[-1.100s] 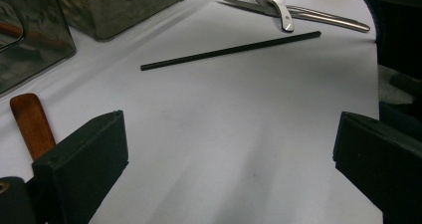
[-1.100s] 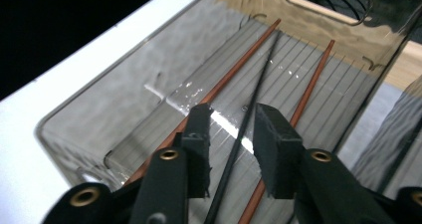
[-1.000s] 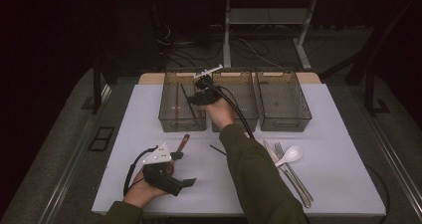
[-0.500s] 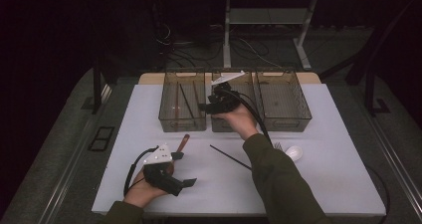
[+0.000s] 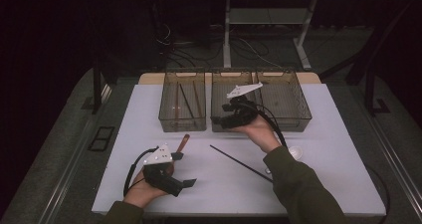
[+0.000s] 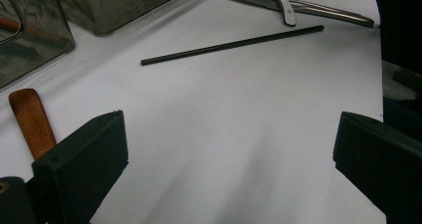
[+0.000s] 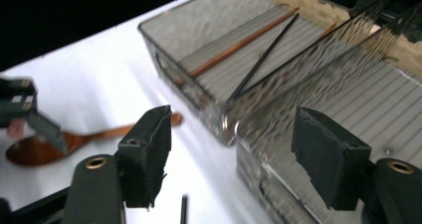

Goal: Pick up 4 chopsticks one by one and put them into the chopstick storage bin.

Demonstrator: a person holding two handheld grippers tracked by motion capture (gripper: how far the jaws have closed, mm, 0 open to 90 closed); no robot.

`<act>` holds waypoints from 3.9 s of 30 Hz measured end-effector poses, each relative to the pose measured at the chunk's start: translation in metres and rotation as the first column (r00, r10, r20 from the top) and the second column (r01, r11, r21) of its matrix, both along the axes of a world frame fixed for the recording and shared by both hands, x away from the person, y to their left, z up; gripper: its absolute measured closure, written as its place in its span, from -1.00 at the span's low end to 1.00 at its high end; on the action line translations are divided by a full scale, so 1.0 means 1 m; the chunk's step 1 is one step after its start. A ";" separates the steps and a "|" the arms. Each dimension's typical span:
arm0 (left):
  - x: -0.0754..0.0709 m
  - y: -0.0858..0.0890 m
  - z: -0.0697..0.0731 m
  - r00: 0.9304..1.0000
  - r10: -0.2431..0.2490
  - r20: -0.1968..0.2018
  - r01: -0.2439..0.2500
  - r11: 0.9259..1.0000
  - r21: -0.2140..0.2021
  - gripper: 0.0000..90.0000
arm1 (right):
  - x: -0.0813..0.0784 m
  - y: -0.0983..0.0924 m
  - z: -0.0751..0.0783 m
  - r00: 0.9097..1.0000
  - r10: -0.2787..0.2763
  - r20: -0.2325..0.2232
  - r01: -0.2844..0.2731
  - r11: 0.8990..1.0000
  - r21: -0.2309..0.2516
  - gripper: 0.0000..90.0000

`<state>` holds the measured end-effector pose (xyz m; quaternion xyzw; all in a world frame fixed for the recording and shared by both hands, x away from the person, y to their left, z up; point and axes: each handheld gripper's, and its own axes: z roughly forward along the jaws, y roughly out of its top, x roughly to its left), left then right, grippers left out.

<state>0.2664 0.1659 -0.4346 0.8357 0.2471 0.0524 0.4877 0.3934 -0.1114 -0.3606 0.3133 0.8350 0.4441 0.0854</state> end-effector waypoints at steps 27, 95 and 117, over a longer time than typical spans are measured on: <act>0.000 0.000 -0.001 1.000 0.004 -0.003 -0.004 1.000 0.008 -0.99 | -0.064 -0.059 -0.030 0.998 0.048 -0.030 -0.049 0.999 -0.023 -0.29; -0.001 0.000 0.000 1.000 -0.002 0.013 0.002 0.999 0.036 -0.99 | -0.103 -0.089 -0.078 0.985 0.104 -0.135 -0.132 0.965 -0.224 0.91; -0.001 0.000 0.000 1.000 -0.002 0.014 0.002 0.999 0.038 -0.99 | -0.101 -0.104 -0.055 0.991 0.091 -0.097 -0.102 0.988 -0.118 0.91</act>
